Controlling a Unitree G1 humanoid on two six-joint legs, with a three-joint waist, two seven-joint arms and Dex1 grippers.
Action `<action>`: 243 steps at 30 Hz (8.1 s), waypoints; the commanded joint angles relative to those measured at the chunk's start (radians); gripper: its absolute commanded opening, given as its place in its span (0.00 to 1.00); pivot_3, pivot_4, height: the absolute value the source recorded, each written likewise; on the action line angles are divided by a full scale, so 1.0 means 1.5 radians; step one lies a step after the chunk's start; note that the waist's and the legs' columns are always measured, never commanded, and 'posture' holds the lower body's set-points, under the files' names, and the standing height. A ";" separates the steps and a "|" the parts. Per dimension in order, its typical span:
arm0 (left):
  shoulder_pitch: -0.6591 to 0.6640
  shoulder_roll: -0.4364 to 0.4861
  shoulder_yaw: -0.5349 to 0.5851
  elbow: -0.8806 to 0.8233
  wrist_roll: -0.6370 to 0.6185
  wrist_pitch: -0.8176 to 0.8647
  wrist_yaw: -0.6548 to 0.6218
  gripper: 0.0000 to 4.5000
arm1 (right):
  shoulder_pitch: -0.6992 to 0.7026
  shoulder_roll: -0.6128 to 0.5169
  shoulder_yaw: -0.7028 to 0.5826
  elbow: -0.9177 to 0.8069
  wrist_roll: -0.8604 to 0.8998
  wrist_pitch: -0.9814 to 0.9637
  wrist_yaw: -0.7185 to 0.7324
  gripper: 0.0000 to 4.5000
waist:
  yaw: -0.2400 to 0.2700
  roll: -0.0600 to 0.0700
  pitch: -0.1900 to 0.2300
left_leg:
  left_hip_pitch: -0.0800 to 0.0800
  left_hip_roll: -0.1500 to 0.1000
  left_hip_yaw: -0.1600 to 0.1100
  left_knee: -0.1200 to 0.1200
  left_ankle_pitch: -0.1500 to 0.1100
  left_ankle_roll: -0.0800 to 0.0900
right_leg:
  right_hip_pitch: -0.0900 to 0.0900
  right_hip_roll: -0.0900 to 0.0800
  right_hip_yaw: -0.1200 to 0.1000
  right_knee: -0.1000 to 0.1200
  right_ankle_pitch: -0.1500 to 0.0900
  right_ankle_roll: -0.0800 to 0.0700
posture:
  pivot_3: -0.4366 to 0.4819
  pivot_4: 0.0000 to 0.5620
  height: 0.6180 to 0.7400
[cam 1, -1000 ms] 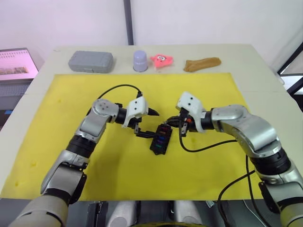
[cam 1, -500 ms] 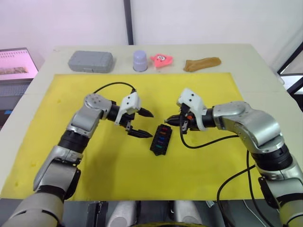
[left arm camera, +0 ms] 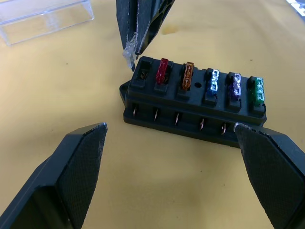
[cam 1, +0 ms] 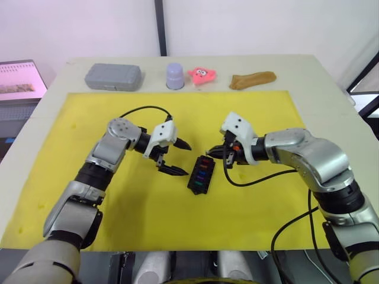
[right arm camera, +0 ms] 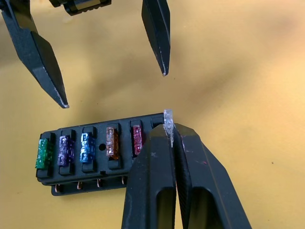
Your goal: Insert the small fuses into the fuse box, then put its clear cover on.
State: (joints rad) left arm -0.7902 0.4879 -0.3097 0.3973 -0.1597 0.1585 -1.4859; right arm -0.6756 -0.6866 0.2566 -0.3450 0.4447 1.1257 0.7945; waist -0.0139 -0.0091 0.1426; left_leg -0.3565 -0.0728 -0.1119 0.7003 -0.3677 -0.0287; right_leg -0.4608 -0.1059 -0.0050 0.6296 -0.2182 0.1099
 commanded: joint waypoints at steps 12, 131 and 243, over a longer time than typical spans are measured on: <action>-0.008 -0.007 0.002 0.005 0.012 -0.026 0.003 1.00 | -0.006 0.019 -0.020 -0.013 0.027 0.021 -0.010 0.01 | 0.000 0.000 0.000 | 0.000 0.000 0.000 0.000 0.000 0.000 | 0.000 0.000 0.000 0.000 0.000 0.000 | 0.48 0.27 1.00; -0.007 -0.019 0.008 0.018 0.026 -0.049 0.022 1.00 | 0.065 -0.002 0.011 -0.001 -0.027 -0.117 0.003 0.01 | 0.000 0.000 0.000 | 0.000 0.000 0.000 0.000 0.000 0.000 | 0.000 0.000 0.000 0.000 0.000 0.000 | 0.48 0.27 1.00; 0.476 -0.009 0.014 -0.720 -0.138 0.483 0.639 1.00 | -0.228 0.077 -0.139 0.164 -0.041 0.167 -0.114 0.38 | 0.003 0.003 0.002 | 0.000 0.001 0.001 -0.001 0.000 0.000 | 0.000 -0.002 0.001 0.000 0.000 0.000 | 0.48 0.27 1.00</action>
State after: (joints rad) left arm -0.0760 0.4812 -0.2767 -0.6535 -0.3706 0.8710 -0.5449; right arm -0.9774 -0.5759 0.0731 -0.0566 0.3704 1.3766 0.6317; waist -0.0099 -0.0049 0.1454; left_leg -0.3562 -0.0717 -0.1110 0.6991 -0.3678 -0.0286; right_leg -0.4609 -0.1087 -0.0030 0.6294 -0.2182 0.1098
